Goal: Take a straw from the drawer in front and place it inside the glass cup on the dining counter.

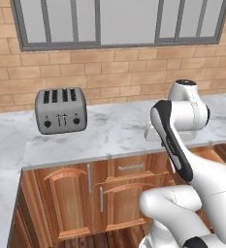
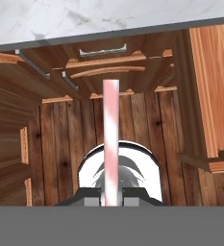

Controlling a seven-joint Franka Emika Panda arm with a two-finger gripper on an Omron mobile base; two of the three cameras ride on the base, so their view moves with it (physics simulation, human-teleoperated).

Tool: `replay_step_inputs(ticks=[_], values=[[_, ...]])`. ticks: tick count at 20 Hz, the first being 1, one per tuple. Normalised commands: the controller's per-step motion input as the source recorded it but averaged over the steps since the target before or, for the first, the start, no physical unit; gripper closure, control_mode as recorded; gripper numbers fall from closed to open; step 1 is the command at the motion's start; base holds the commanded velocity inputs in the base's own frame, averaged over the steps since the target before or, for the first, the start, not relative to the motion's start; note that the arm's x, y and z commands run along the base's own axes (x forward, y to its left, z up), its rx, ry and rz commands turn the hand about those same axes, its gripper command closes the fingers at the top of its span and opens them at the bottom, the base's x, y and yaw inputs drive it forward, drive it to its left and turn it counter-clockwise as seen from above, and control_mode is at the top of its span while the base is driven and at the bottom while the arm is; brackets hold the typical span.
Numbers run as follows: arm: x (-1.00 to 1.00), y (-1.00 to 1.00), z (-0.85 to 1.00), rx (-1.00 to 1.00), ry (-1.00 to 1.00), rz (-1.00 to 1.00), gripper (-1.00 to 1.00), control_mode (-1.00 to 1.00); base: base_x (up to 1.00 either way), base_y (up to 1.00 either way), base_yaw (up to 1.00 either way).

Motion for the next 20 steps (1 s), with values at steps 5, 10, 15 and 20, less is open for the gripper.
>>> replay_step_inputs(ticks=[5, 10, 15, 20], values=[[0.0, 0.0, 0.0, 0.0, 0.0, 0.0, 1.0, 1.0, -0.39, -0.05, 0.0], [0.0, 0.0, 0.0, 0.0, 0.0, 0.0, 1.0, 1.0, -0.39, -0.13, -0.04], [0.0, 0.0, 0.0, 0.0, 0.0, 0.0, 1.0, 1.0, -0.35, -0.15, -0.09], [0.0, 0.0, 0.0, 0.0, 0.0, 0.0, 1.0, 1.0, -0.35, -0.24, -0.13]])
